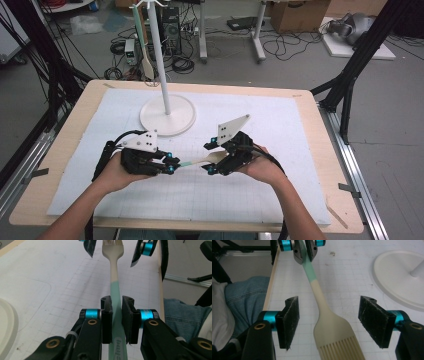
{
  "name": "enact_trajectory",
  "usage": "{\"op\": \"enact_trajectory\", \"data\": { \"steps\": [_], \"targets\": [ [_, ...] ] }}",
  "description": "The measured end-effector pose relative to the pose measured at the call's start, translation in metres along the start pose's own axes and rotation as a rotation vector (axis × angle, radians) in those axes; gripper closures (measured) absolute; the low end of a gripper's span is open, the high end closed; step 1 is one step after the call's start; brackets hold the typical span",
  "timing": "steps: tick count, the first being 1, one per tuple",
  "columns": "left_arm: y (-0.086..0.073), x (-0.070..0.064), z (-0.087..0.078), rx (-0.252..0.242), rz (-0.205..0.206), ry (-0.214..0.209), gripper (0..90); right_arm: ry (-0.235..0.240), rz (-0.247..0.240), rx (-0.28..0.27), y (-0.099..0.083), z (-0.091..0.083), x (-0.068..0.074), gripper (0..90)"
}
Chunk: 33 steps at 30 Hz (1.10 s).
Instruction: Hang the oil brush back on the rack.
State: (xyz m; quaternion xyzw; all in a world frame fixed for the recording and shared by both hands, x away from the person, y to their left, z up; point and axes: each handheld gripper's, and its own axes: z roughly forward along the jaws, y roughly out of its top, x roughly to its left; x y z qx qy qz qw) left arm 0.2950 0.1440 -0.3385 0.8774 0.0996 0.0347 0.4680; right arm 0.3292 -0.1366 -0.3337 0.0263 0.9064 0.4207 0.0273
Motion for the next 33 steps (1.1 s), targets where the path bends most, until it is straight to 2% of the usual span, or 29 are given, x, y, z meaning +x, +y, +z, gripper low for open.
{"op": "enact_trajectory", "data": {
  "steps": [9,20,27,33],
  "targets": [
    [0.002,-0.001,0.005,0.013,0.015,-0.015,78.8,0.044,-0.039,0.019,0.004,0.006,0.003,44.2],
    [0.006,-0.004,0.011,0.03,0.033,-0.035,78.8,0.091,-0.083,0.051,0.005,0.01,0.005,62.4],
    [0.008,-0.005,0.014,0.032,0.038,-0.049,78.8,0.114,-0.093,0.074,0.004,0.012,0.007,68.5],
    [0.008,-0.005,0.014,0.027,0.041,-0.054,78.8,0.141,-0.099,0.085,0.004,0.013,0.007,78.3]
  ]
}}
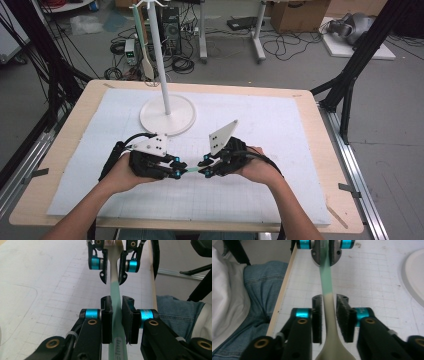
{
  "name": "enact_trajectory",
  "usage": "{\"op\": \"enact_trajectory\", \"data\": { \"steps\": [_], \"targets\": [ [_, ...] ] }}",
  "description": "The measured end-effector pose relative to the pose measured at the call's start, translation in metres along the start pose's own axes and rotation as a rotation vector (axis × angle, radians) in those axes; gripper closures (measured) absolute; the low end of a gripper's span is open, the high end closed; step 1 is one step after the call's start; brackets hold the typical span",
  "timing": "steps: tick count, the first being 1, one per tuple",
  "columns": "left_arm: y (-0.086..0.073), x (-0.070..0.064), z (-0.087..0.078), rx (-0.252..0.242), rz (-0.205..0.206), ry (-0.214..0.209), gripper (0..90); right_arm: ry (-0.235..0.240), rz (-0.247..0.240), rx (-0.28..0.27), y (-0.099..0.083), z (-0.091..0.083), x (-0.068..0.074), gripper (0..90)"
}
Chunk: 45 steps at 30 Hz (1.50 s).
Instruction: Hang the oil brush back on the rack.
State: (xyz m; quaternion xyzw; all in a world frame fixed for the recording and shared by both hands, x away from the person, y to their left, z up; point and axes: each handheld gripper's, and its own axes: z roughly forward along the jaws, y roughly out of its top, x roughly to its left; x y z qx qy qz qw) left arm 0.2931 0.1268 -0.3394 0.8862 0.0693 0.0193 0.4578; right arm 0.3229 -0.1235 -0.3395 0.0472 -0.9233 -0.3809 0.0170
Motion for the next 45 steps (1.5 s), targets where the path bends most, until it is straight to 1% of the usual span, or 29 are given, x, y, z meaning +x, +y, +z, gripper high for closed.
{"op": "enact_trajectory", "data": {
  "steps": [1,4,7,8,9,10,11,13,14,16,19,21,22,23,27,30,34,35,37,39,41,43,44,45],
  "targets": [
    [0.0,0.0,0.0,0.001,0.002,-0.002,78.8,0.002,-0.008,-0.001,0.0,0.0,0.0,79.7],
    [0.0,-0.001,0.001,0.006,0.005,-0.007,78.7,0.014,-0.006,0.004,-0.001,0.002,0.001,81.2],
    [-0.001,0.0,0.002,0.007,0.002,-0.011,78.4,0.016,-0.006,0.004,-0.002,0.002,0.001,81.8],
    [-0.001,0.0,0.002,0.008,-0.004,-0.018,78.3,0.011,-0.011,0.002,-0.002,0.002,0.001,81.9],
    [-0.002,0.001,0.002,0.0,-0.01,-0.021,78.0,0.016,-0.009,0.008,-0.002,0.002,0.002,82.1],
    [-0.002,0.001,0.002,0.002,-0.015,-0.023,77.4,0.007,-0.015,0.006,-0.002,0.002,0.002,82.1],
    [-0.002,0.002,0.001,0.005,-0.022,-0.019,75.6,0.006,-0.017,0.007,-0.002,0.002,0.002,82.1],
    [-0.003,0.003,-0.002,-0.004,-0.044,-0.015,68.0,-0.008,-0.02,0.015,-0.003,0.001,0.002,82.1],
    [-0.004,0.003,-0.003,-0.013,-0.049,-0.01,66.4,-0.01,-0.015,0.015,-0.004,0.001,0.002,82.1],
    [-0.006,0.005,-0.007,-0.016,-0.055,0.001,63.6,-0.022,-0.014,0.005,-0.006,-0.002,0.002,82.1],
    [-0.009,0.005,-0.011,-0.023,-0.07,0.011,61.5,-0.026,-0.01,-0.005,-0.008,-0.005,0.002,82.1],
    [-0.01,0.005,-0.014,-0.021,-0.077,0.014,60.7,-0.037,-0.017,-0.014,-0.008,-0.007,0.002,82.1],
    [-0.011,0.006,-0.015,-0.018,-0.077,0.015,60.2,-0.036,-0.007,-0.017,-0.008,-0.008,0.003,82.1],
    [-0.012,0.006,-0.015,-0.02,-0.083,0.014,60.0,-0.041,-0.015,-0.022,-0.008,-0.009,0.003,82.1],
    [-0.014,0.008,-0.017,-0.026,-0.108,0.012,60.0,-0.055,-0.015,-0.043,-0.009,-0.014,0.003,82.1],
    [-0.014,0.009,-0.016,-0.022,-0.107,0.005,61.4,-0.065,-0.017,-0.051,-0.009,-0.015,0.003,82.1],
    [-0.012,0.008,-0.014,-0.022,-0.103,-0.005,66.4,-0.074,-0.027,-0.052,-0.008,-0.015,0.004,82.1],
    [-0.012,0.008,-0.013,-0.017,-0.099,-0.007,68.9,-0.075,-0.031,-0.053,-0.008,-0.015,0.004,82.1],
    [-0.011,0.008,-0.012,-0.021,-0.105,-0.003,70.4,-0.073,-0.036,-0.051,-0.007,-0.014,0.004,82.0],
    [-0.011,0.008,-0.012,-0.015,-0.097,-0.01,72.0,-0.07,-0.037,-0.05,-0.007,-0.013,0.004,82.0],
    [-0.011,0.008,-0.012,-0.019,-0.094,-0.012,72.8,-0.069,-0.039,-0.051,-0.008,-0.013,0.004,81.9],
    [-0.011,0.007,-0.012,-0.013,-0.08,-0.023,74.4,-0.06,-0.027,-0.048,-0.008,-0.013,0.004,81.6],
    [-0.011,0.006,-0.012,-0.012,-0.077,-0.025,75.0,-0.058,-0.025,-0.045,-0.008,-0.013,0.004,81.3],
    [-0.01,0.006,-0.011,-0.002,-0.068,-0.022,75.3,-0.057,-0.024,-0.043,-0.008,-0.012,0.004,81.1]
  ]
}}
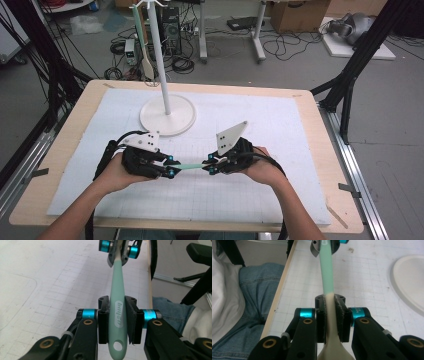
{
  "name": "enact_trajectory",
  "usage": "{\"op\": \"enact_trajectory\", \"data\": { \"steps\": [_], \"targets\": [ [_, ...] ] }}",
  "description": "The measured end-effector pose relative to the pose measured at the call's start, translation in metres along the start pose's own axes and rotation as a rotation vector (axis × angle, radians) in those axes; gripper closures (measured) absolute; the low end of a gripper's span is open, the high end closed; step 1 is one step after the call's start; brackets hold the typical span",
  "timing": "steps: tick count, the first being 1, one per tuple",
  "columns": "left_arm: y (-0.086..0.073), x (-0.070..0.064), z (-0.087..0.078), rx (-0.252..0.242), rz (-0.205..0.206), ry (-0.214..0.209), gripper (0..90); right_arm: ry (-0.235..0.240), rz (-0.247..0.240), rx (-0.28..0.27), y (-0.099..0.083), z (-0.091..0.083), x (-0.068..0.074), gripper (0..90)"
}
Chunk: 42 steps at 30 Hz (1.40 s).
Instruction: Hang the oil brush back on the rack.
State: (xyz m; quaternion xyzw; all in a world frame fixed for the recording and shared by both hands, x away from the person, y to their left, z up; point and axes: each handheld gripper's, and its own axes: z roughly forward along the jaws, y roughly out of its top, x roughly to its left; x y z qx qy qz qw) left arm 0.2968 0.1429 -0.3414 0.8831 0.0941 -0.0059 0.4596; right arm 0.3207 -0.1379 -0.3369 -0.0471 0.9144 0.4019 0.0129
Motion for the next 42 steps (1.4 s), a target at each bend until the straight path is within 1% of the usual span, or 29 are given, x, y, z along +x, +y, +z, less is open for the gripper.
{"op": "enact_trajectory", "data": {
  "steps": [3,4,9,10,11,13,15,16,17,18,19,21,22,25,28,29,30,31,33,36,39,42],
  "targets": [
    [-0.0002,-0.0006,0.0008,0.004,0.008,-0.002,75.6,0.014,0.012,0.012,-0.0005,0.0019,-0.0004,80.5],
    [-0.0004,-0.0017,0.001,0.014,0.015,-0.002,75.7,0.022,0.013,0.015,-0.0007,0.0032,-0.0001,80.5],
    [-0.0002,-0.0031,0.0015,0.029,0.034,-0.004,75.9,0.045,0.018,0.028,-0.0004,0.006,-0.0002,78.6],
    [-0.0001,-0.0036,0.0018,0.031,0.038,-0.004,75.9,0.053,0.027,0.036,-0.0003,0.0061,0.0007,78.3],
    [0.0001,-0.0041,0.002,0.034,0.04,-0.004,75.8,0.054,0.018,0.028,-0.0002,0.0071,0.0002,78.2],
    [0.0008,-0.0043,0.0018,0.043,0.049,-0.007,75.8,0.056,0.016,0.039,-0.0002,0.008,0.0003,80.6],
    [0.0003,-0.0045,0.0023,0.034,0.035,-0.001,75.6,0.058,0.022,0.052,-0.0001,0.0085,0.0016,81.4],
    [-0.0003,-0.0039,0.0023,0.024,0.023,-0.006,75.3,0.049,0.011,0.049,-0.0001,0.0087,0.0016,81.7],
    [-0.0011,-0.0032,0.0019,0.016,0.013,-0.008,74.8,0.047,0.01,0.051,0.0001,0.0083,0.0023,81.9],
    [-0.002,-0.0025,0.0013,0.009,0.0,0.0,72.9,0.033,-0.005,0.045,0.0004,0.0078,0.002,81.9],
    [-0.0026,-0.001,0.0004,0.007,-0.012,0.006,67.5,0.021,-0.01,0.042,0.0006,0.0072,0.0028,82.0],
    [-0.0041,-0.0002,-0.0015,-0.01,-0.028,0.006,65.8,0.014,-0.006,0.041,0.0002,0.0067,0.0039,82.0],
    [-0.0042,0.0006,-0.0025,-0.014,-0.025,0.007,65.6,0.005,-0.01,0.044,-0.0001,0.0065,0.0039,82.0],
    [-0.0031,0.0009,-0.004,-0.008,-0.025,0.016,68.4,-0.017,-0.016,0.033,-0.001,0.0063,0.0033,82.0],
    [-0.0026,0.002,-0.0045,-0.014,-0.03,0.014,72.5,-0.021,-0.016,0.029,0.0001,0.0054,0.0041,81.9],
    [-0.0025,0.0017,-0.0044,-0.018,-0.034,0.014,73.4,-0.027,-0.028,0.019,0.0002,0.0057,0.0033,81.9],
    [-0.0023,0.0017,-0.0044,-0.02,-0.034,0.012,73.7,-0.033,-0.031,0.021,0.0002,0.0052,0.0036,81.9],
    [-0.002,0.002,-0.0045,-0.021,-0.029,0.008,74.1,-0.039,-0.037,0.02,0.0003,0.0048,0.0036,81.8],
    [-0.0016,0.0015,-0.0042,-0.019,-0.019,-0.001,75.3,-0.036,-0.034,0.021,0.0001,0.0042,0.0041,81.7],
    [-0.0007,-0.0008,-0.0032,-0.015,-0.002,-0.002,76.1,-0.027,-0.032,0.029,-0.0005,0.0048,0.004,81.3],
    [-0.0005,-0.0024,-0.0029,0.009,0.026,-0.002,76.2,-0.002,-0.012,0.04,-0.0008,0.0076,0.0042,80.6],
    [-0.0007,-0.0042,-0.0026,0.014,0.041,-0.005,76.3,0.022,-0.006,0.046,-0.0009,0.0098,0.0038,80.4]
  ]
}}
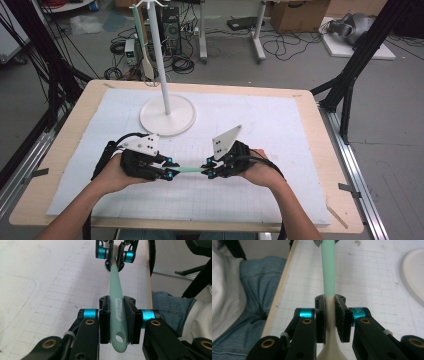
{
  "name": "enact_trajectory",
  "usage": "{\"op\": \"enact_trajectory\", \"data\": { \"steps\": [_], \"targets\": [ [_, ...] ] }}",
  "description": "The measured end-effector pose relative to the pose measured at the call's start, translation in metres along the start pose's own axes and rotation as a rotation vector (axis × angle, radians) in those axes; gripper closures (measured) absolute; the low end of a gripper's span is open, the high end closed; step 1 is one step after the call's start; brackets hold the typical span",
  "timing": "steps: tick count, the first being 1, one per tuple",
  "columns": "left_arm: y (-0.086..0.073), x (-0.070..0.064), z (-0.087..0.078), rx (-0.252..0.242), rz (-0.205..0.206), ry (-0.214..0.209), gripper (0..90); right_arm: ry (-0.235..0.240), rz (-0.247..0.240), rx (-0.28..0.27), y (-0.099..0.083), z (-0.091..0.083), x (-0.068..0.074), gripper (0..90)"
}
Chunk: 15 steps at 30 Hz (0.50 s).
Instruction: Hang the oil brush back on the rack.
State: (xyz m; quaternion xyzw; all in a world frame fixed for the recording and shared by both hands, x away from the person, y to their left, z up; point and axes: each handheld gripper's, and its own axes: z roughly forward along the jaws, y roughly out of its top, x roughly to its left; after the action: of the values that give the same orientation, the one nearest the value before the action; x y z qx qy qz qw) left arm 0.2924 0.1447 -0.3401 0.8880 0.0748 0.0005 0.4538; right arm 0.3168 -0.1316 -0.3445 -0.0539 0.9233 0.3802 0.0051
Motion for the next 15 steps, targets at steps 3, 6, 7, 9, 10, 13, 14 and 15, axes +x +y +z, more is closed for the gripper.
{"op": "enact_trajectory", "data": {
  "steps": [3,6,7,9,10,13,14,15],
  "targets": [
    [0.0007,-0.0008,0.0007,0.011,0.011,0.004,76.4,0.016,0.005,-0.004,0.0011,0.0013,-0.0001,78.7],
    [0.0009,-0.0005,0.0009,0.003,0.005,-0.005,76.2,0.012,-0.005,-0.001,0.0023,0.0017,0.0002,80.6],
    [0.0008,0.0,0.0007,0.001,0.001,-0.008,76.1,0.012,-0.004,0.0,0.0022,0.0021,0.0007,80.9],
    [0.0004,0.0007,0.0006,-0.018,-0.021,-0.007,75.8,0.006,-0.007,-0.002,0.0023,0.0021,0.0015,81.3],
    [0.0002,0.0009,0.0,-0.021,-0.026,-0.008,75.8,0.0,-0.011,-0.003,0.0023,0.0016,0.0015,81.5],
    [-0.0005,0.0024,-0.0008,-0.037,-0.039,-0.007,76.0,-0.018,-0.016,-0.007,0.0026,0.0009,0.0023,81.7],
    [-0.0005,0.0024,-0.0011,-0.037,-0.039,-0.005,76.2,-0.022,-0.018,-0.006,0.0027,0.0008,0.0023,81.7],
    [0.0,0.002,-0.0018,-0.029,-0.022,-0.004,76.5,-0.024,-0.021,-0.007,0.0028,0.0008,0.0023,81.7]
  ]
}}
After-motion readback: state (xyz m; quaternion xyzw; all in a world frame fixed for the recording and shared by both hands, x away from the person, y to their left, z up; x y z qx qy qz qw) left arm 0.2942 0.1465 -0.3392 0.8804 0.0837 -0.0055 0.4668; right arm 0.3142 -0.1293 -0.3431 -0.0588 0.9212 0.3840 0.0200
